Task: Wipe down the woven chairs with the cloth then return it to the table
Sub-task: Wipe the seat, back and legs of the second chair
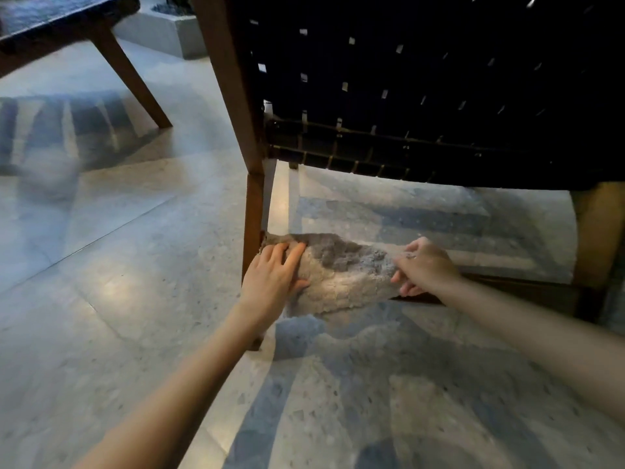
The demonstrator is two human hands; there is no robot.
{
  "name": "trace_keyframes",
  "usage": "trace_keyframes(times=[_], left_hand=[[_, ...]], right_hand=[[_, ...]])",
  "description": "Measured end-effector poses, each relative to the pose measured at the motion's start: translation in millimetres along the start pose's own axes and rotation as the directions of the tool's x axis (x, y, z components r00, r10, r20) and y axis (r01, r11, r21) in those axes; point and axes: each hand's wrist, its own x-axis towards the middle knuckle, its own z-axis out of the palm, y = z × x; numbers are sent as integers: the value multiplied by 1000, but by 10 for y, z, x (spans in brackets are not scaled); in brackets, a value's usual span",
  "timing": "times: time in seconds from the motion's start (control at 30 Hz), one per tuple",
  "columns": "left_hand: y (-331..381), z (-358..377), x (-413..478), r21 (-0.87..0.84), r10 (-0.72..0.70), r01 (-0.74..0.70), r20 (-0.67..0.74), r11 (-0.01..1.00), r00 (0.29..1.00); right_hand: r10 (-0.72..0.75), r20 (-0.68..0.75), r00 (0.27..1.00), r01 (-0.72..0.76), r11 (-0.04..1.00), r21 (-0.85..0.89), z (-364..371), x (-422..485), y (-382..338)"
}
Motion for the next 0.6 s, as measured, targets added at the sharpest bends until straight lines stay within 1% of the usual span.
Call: trace_keyframes(times=[0.03, 0.07, 0.1, 0.13, 0.17, 0.2, 0.23, 0.27, 0.3, 0.37, 0.4, 0.43, 0.5, 0.57, 0.6], left_hand=[[-28, 1, 11, 34, 22, -23, 16, 999, 1000], [-52, -8, 28, 83, 46, -49, 41, 995, 998], [-74, -12, 42, 141, 61, -70, 66, 988, 996], [-93, -23, 53, 201, 70, -87, 91, 976, 993], [-110, -28, 60, 260, 78, -104, 110, 960, 991], [-121, -25, 69, 307, 81, -117, 126, 944, 989], [-123, -14, 69, 351, 83, -131, 148, 927, 986], [-110, -8, 71, 389, 77, -139, 171, 911, 982], [-93, 1, 86, 410, 84, -149, 172, 900, 981], [-28, -35, 138, 438, 91, -158, 169, 885, 981], [-22, -75, 167, 439, 77, -150, 180, 886, 981], [-27, -89, 200, 445, 67, -146, 187, 884, 980], [19, -104, 251, 462, 46, -116, 160, 879, 986], [69, -109, 225, 436, 18, -89, 164, 896, 986], [479, 112, 490, 382, 74, -144, 193, 913, 978]], right_hand=[[-143, -72, 987, 131, 980, -149, 69, -24, 37], [-330, -99, 939, 291, 914, -284, 137, -51, 54], [-505, -62, 861, 448, 811, -376, 203, -68, 56], [-628, 18, 778, 575, 700, -423, 284, -71, 42], [-688, 121, 715, 658, 605, -449, 380, -66, 14], [-702, 219, 678, 707, 542, -454, 485, -49, -25], [-680, 299, 669, 726, 514, -457, 604, -35, -65], [-650, 346, 677, 723, 500, -476, 731, -36, -99], [-622, 359, 696, 704, 492, -513, 828, -46, -126], [-607, 320, 727, 659, 486, -574, 935, -7, -158], [-617, 296, 730, 640, 464, -613, 969, 23, -185], [-644, 273, 715, 628, 420, -655, 985, 46, -223], [-674, 296, 677, 629, 321, -708, 933, 85, -230], [-685, 320, 654, 635, 267, -725, 886, 76, -244], [-650, 299, 698, 605, 313, -732, 603, 269, 148]])
